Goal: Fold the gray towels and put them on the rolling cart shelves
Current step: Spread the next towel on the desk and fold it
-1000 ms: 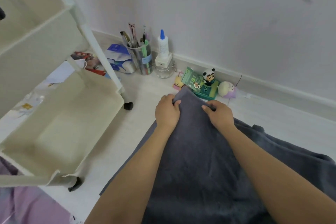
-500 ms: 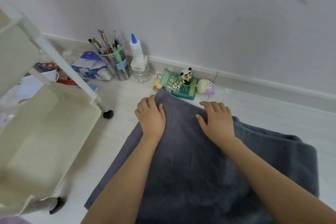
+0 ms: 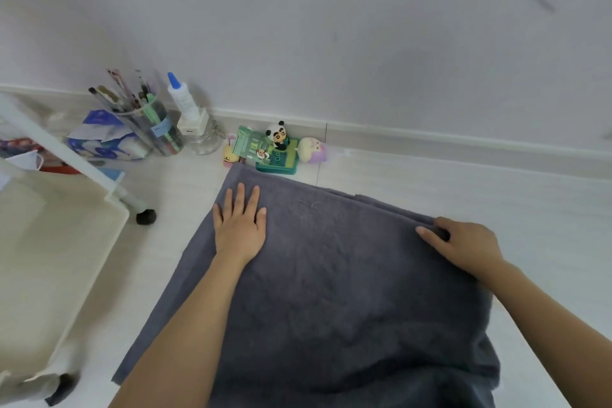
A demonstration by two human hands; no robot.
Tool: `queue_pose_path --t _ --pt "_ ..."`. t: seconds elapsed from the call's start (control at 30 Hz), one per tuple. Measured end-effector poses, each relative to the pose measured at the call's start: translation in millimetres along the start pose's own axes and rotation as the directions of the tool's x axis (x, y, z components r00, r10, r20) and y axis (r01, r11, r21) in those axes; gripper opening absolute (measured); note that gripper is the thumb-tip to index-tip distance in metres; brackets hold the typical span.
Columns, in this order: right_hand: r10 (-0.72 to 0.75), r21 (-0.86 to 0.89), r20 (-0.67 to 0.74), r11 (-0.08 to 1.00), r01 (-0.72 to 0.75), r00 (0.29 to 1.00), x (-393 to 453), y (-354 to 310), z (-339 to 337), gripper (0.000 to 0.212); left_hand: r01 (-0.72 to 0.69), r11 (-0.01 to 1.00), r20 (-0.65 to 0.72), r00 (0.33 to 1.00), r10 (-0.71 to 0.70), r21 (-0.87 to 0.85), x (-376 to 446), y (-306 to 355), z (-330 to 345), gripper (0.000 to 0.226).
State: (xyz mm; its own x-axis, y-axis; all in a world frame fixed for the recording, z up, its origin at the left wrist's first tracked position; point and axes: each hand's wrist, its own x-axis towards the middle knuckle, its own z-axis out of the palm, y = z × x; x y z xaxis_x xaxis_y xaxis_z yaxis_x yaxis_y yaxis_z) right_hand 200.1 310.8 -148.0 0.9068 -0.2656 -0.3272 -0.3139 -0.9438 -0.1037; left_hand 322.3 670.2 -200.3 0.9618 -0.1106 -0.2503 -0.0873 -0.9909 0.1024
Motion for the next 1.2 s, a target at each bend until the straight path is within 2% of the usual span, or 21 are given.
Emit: queue_pose_path --t 0.07,0.17,0.23,0.3,0.37,0.47,0.53,0.6,0.73,0.8,0.9,0.97,1.0,1.1,1.2 --pt "0.026 -0.014 0.121 1.0 -0.024 0.992 -4 18 -10 0.05 0.036 0.998 0.009 0.999 -0.036 0.044 -1 8 -3 0.054" --pt "0.068 -0.042 0.317 0.997 -0.058 0.946 -9 45 -21 0.059 0.088 0.991 -0.05 0.995 -0.084 0.1 -5 31 -6 0.055" --pt "0.059 0.021 0.42 0.997 -0.074 0.906 -11 56 -24 0.058 0.126 0.991 -0.066 0.99 -0.124 0.037 -10 45 -8 0.056" --pt "0.004 0.116 0.46 0.991 -0.064 0.888 -15 63 -27 0.046 0.134 0.99 -0.069 0.988 -0.138 -0.049 -16 57 -10 0.06" --pt "-0.075 0.207 0.453 0.978 -0.023 0.888 -18 68 -28 0.028 0.056 0.996 -0.105 0.993 -0.062 -0.063 -26 71 -8 0.062" --pt "-0.158 0.249 0.417 0.967 0.054 0.895 -19 72 -29 0.026 -0.184 0.983 -0.083 0.979 0.184 0.015 -47 95 6 0.061" --pt "-0.161 0.199 0.426 0.977 0.081 0.89 -20 78 -27 0.029 -0.213 0.976 -0.004 0.977 0.213 0.043 -55 104 18 0.061" --pt "-0.117 0.104 0.487 0.992 0.076 0.865 -22 83 -27 0.036 -0.177 0.982 0.036 0.984 0.175 0.065 -54 106 23 0.06" --pt "0.024 -0.13 0.632 0.989 0.076 0.775 -29 83 -46 0.054 -0.164 0.983 0.115 0.981 0.153 0.085 -52 108 18 0.06" --pt "0.005 -0.112 0.665 0.989 0.093 0.747 -29 87 -55 0.055 -0.152 0.984 0.153 0.979 0.137 0.093 -52 108 14 0.06" --pt "-0.082 0.175 0.615 0.984 -0.034 0.784 -33 109 -56 0.046 -0.088 0.989 0.184 0.981 0.064 0.123 -51 120 8 0.06" --pt "-0.133 0.392 0.542 0.913 -0.11 0.83 -35 129 -46 0.042 -0.07 0.99 0.14 0.989 0.053 0.119 -55 135 6 0.059" --pt "-0.143 0.434 0.515 0.894 -0.114 0.845 -37 137 -42 0.042 -0.093 0.992 0.106 0.991 0.084 0.086 -60 144 8 0.059" --pt "-0.153 0.397 0.439 0.917 -0.039 0.885 -35 150 -24 0.046 -0.177 0.984 0.071 0.982 0.176 0.001 -75 161 22 0.059" --pt "-0.087 0.143 0.205 0.988 0.058 0.975 -27 156 -14 0.047 -0.127 0.991 0.092 0.988 0.122 0.049 -73 167 29 0.061"
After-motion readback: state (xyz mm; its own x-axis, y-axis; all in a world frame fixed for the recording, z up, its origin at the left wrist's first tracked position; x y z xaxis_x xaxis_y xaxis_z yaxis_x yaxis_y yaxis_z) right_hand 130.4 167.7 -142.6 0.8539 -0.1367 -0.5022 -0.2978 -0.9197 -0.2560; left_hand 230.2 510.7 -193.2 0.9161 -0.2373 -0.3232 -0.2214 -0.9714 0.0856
